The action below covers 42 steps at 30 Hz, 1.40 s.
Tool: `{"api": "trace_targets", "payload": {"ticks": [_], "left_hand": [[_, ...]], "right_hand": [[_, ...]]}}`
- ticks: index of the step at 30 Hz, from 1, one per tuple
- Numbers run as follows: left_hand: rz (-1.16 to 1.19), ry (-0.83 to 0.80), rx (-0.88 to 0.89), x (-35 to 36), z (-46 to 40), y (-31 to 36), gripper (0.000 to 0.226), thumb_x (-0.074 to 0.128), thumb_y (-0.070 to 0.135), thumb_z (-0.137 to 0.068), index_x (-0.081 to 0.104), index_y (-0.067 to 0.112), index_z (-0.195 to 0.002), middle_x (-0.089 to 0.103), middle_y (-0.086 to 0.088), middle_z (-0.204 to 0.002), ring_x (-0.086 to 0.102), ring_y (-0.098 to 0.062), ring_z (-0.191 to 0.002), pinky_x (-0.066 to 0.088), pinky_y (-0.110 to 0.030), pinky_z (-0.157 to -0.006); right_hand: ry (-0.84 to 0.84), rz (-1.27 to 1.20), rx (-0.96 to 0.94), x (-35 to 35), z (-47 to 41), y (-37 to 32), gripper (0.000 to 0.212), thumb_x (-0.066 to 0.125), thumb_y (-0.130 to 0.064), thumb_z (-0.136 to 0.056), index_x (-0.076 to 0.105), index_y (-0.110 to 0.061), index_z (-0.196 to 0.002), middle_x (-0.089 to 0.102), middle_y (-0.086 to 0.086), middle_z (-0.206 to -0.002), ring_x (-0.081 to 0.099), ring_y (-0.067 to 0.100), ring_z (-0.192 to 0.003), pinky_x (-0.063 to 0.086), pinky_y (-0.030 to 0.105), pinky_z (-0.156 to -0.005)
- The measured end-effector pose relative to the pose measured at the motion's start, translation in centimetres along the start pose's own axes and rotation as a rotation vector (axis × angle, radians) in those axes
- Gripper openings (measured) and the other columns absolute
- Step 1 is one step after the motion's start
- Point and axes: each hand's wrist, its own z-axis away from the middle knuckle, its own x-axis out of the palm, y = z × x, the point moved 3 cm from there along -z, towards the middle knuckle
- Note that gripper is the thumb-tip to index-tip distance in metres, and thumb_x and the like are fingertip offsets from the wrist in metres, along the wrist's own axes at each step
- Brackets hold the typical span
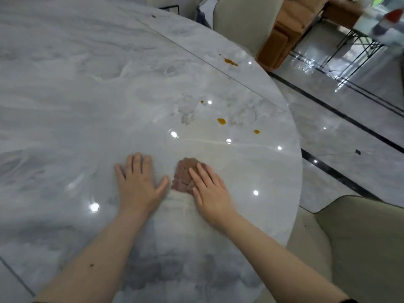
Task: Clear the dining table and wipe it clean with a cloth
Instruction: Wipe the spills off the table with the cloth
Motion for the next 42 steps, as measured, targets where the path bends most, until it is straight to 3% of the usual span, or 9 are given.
{"api": "trace_targets", "payload": {"ticks": [2, 6, 9, 12, 14, 20, 29, 38, 42], "left_hand": [[-0.024, -0.002, 0.067, -0.1, 0.3, 0.3, 0.075, 0.029, 0.054, -0.079, 0.049, 0.001, -0.129, 0.045, -0.023, -0.139, 0.037, -0.038, -0.132, 0.014, -0.058, -0.111], [-0.036, -0.001, 0.163, -0.7, 0.3, 1.1, 0.071, 0.027, 0.047, -0.083, 0.05, -0.005, -0.126, 0.048, -0.026, -0.135, 0.043, -0.042, -0.126, 0.025, -0.056, -0.111], [0.004, 0.009, 0.142, -0.8, 0.1, 1.6, 0.069, 0.027, 0.045, -0.084, 0.05, -0.006, -0.125, 0.049, -0.027, -0.133, 0.044, -0.043, -0.125, 0.029, -0.055, -0.109], [0.016, 0.032, 0.115, -0.8, -0.2, 2.0, 0.062, 0.029, 0.038, -0.085, 0.052, -0.005, -0.123, 0.052, -0.026, -0.13, 0.048, -0.041, -0.122, 0.032, -0.055, -0.106], [0.031, 0.052, 0.072, -0.5, -1.0, 2.1, 0.057, 0.03, 0.033, -0.085, 0.053, -0.005, -0.121, 0.053, -0.026, -0.128, 0.049, -0.04, -0.121, 0.033, -0.054, -0.106], [0.101, 0.103, -0.095, 0.7, -2.7, 1.8, 0.052, 0.031, 0.027, -0.085, 0.05, -0.004, -0.123, 0.051, -0.024, -0.129, 0.045, -0.039, -0.123, 0.032, -0.048, -0.109], [0.077, 0.146, -0.087, 0.9, -2.7, 1.9, 0.052, 0.037, 0.028, -0.086, 0.053, -0.005, -0.122, 0.055, -0.024, -0.126, 0.051, -0.037, -0.118, 0.035, -0.046, -0.108], [0.029, 0.217, -0.034, 0.8, -2.7, 2.0, 0.043, 0.035, 0.02, -0.091, 0.056, -0.005, -0.12, 0.058, -0.024, -0.121, 0.053, -0.038, -0.116, 0.037, -0.048, -0.105], [-0.066, 0.209, -0.004, 0.6, -2.5, 2.6, 0.036, 0.04, 0.008, -0.089, 0.053, -0.008, -0.117, 0.056, -0.028, -0.118, 0.049, -0.044, -0.117, 0.034, -0.053, -0.105]], "right_hand": [[-0.025, 0.081, 0.003, -0.6, 1.9, 2.7, 0.054, 0.024, -0.039, -0.094, 0.038, -0.023, -0.143, 0.038, -0.001, -0.15, 0.034, 0.02, -0.139, 0.013, 0.031, -0.113], [-0.028, 0.104, 0.303, -1.9, 2.8, 7.0, 0.079, -0.009, -0.047, -0.08, 0.014, -0.021, -0.151, 0.007, -0.001, -0.16, -0.003, 0.017, -0.147, -0.016, 0.031, -0.113], [-0.035, -0.026, 0.195, -1.4, 2.0, 4.4, 0.08, -0.003, -0.045, -0.081, 0.022, -0.011, -0.149, 0.014, 0.007, -0.158, 0.005, 0.023, -0.147, -0.006, 0.031, -0.117], [-0.049, -0.102, -0.008, -0.6, 0.5, 1.6, 0.062, 0.02, -0.034, -0.091, 0.041, -0.003, -0.14, 0.036, 0.017, -0.148, 0.028, 0.034, -0.141, 0.02, 0.042, -0.117], [-0.052, -0.114, -0.063, -0.2, -1.6, 0.7, 0.054, 0.028, -0.028, -0.091, 0.047, -0.006, -0.137, 0.042, 0.018, -0.144, 0.035, 0.037, -0.137, 0.025, 0.043, -0.114], [-0.062, -0.151, -0.166, 0.2, -10.7, -1.4, 0.049, 0.028, -0.029, -0.097, 0.036, -0.017, -0.145, 0.023, 0.012, -0.155, 0.015, 0.028, -0.146, 0.007, 0.035, -0.121], [-0.114, -0.05, -0.064, -0.5, -19.6, 2.3, 0.05, 0.025, -0.026, -0.102, 0.015, -0.021, -0.151, 0.005, 0.005, -0.16, -0.001, 0.02, -0.147, -0.003, 0.035, -0.118], [0.036, -0.112, -0.09, -0.2, -10.9, 2.7, 0.05, 0.03, -0.022, -0.099, 0.023, -0.016, -0.149, 0.013, 0.011, -0.158, 0.003, 0.024, -0.147, -0.006, 0.031, -0.117], [0.018, -0.113, -0.137, -0.1, -4.4, 2.0, 0.056, 0.022, -0.028, -0.091, 0.038, -0.013, -0.143, 0.03, 0.015, -0.152, 0.022, 0.031, -0.144, -0.001, 0.036, -0.115]]}}
